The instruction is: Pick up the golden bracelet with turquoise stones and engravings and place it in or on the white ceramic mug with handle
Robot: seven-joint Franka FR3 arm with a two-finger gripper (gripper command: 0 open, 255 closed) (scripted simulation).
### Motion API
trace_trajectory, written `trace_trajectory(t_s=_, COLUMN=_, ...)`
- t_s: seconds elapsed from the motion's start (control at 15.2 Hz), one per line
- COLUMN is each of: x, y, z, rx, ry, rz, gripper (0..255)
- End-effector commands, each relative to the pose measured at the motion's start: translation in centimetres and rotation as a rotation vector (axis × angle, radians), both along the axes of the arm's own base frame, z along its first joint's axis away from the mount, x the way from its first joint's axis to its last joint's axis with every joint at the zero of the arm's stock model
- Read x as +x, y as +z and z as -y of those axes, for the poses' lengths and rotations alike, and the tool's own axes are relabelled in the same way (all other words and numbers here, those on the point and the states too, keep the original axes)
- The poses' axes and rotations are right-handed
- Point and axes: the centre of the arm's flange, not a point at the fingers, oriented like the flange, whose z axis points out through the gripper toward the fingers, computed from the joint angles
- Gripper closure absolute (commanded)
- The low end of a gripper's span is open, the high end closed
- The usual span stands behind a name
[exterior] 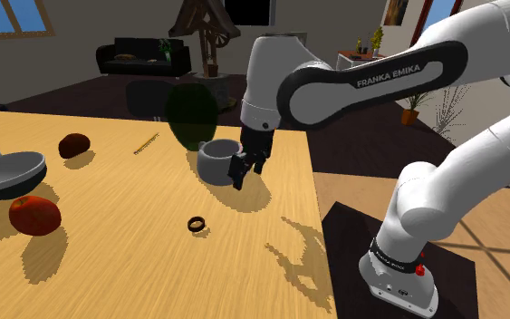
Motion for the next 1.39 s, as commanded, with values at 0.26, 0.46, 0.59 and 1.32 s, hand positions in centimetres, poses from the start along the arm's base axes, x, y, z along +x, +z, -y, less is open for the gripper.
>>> trace_trajectory(t_s=0.26, x=0.7, y=-1.9, z=-7.3, rx=-0.003, ry=0.066, rz=0.075, gripper=0)
trace_trajectory(t_s=0.46, x=0.9, y=-2.8, z=-11.0, rx=-0.006, ry=0.099, rz=0.111, gripper=0)
trace_trajectory(t_s=0.59, x=1.1, y=-3.4, z=-13.5, rx=-0.008, ry=0.121, rz=0.136, gripper=0)
trace_trajectory(t_s=1.32, x=2.1, y=-7.3, z=-14.4, rx=-0.008, ry=0.125, rz=0.140, gripper=0)
